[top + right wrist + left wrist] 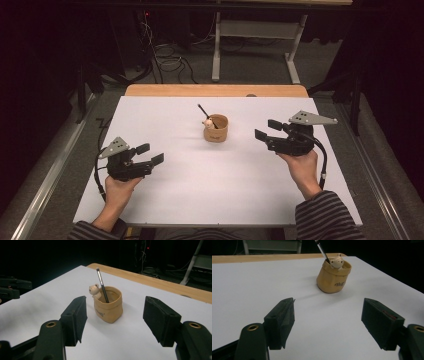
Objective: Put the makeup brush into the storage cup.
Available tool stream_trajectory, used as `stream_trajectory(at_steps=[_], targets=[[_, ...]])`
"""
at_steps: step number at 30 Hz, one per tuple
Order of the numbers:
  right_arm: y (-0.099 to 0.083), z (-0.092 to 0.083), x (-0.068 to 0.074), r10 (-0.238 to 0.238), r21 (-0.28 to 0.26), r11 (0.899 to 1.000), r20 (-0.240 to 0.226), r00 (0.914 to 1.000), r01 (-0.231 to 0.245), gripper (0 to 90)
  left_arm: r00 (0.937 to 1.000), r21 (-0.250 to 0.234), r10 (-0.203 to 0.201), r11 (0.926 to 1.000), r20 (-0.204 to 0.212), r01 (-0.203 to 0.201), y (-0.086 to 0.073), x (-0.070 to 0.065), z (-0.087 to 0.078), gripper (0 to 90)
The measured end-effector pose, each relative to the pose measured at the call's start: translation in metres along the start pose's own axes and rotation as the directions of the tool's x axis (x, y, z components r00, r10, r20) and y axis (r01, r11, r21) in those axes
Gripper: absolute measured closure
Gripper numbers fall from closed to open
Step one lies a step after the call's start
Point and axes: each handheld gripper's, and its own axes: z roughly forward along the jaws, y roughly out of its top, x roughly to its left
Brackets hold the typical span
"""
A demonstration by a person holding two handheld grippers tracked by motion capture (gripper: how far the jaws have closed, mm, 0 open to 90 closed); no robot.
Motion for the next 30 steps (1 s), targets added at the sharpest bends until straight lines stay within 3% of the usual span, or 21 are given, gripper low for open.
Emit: stream_trajectory(at_steps=[30], targets=[[-0.026, -0.024, -0.009, 0.06, -0.029, 0.998, 0.013, 0.9981, -0.059, 37.2, 1.0, 0.003, -0.001, 1.0, 0.001, 0.001, 0.0, 0.0, 0.0, 27.2]])
